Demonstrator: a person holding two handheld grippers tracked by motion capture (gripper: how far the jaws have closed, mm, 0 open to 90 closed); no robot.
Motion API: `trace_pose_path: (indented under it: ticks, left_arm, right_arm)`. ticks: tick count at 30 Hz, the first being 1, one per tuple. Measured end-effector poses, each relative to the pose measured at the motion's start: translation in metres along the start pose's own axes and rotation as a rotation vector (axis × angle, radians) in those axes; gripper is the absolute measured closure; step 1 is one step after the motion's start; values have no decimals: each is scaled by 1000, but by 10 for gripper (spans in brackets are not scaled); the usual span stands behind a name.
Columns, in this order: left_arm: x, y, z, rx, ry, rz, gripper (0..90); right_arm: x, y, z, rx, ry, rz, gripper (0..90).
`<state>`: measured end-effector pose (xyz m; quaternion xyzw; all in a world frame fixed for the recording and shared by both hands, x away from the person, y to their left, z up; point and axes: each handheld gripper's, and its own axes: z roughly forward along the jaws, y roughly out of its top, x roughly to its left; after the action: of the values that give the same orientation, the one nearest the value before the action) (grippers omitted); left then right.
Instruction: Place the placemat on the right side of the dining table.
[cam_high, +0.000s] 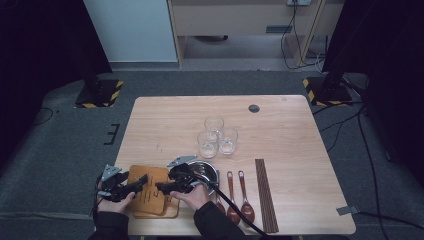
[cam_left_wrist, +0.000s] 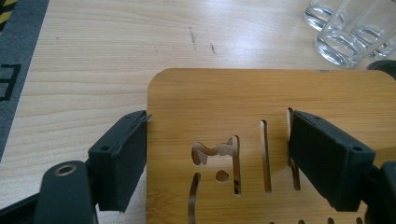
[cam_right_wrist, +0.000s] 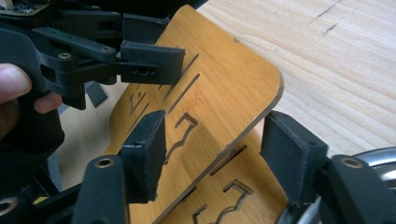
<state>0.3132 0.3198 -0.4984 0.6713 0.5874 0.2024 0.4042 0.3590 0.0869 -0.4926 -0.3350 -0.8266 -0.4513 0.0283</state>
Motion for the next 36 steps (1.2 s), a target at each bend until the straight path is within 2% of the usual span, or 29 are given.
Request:
trace_pose_path:
  ticks: [14,16,21,22,23,24,25,26,27,29,31,34,36]
  left_arm:
    - [0,0,-1,-4,-6,-5,202]
    - [0,0,-1,-4,-7,-7,202]
    - [1,1,-2,-9,-4,-14,204]
    - [3,0,-6,-44,15,-39,267]
    - [7,1,-9,-61,14,-56,466]
    - [11,0,-11,-65,-6,-74,519]
    - [13,-3,-11,-57,-3,-48,517]
    - [12,-7,-10,-37,0,-30,512]
    - [11,-8,-9,-22,-7,-21,502]
    - [9,-6,-9,-34,-9,-13,473]
    - [9,-5,-11,-57,-21,-34,466]
    - [12,-6,-12,-59,-13,-48,445]
    - [12,-6,-13,-65,-13,-47,429]
  right_arm:
    - [1,-5,11,24,64,50,546]
    - [0,-6,13,26,78,72,575]
    - [-1,-7,14,19,90,87,588]
    - [-1,-7,15,20,93,93,571]
    - [-2,-7,15,40,59,99,553]
    - [-4,-8,14,32,61,103,593]
    - [-7,-9,12,18,106,136,655]
    - [-10,-9,10,-7,166,193,694]
    - [-10,-8,9,-13,189,215,703]
    - [-5,-5,9,-16,202,207,733]
    - [-4,-5,9,-14,196,204,741]
    - [-5,-7,10,-15,205,243,760]
    - [-7,-9,11,-20,227,276,777]
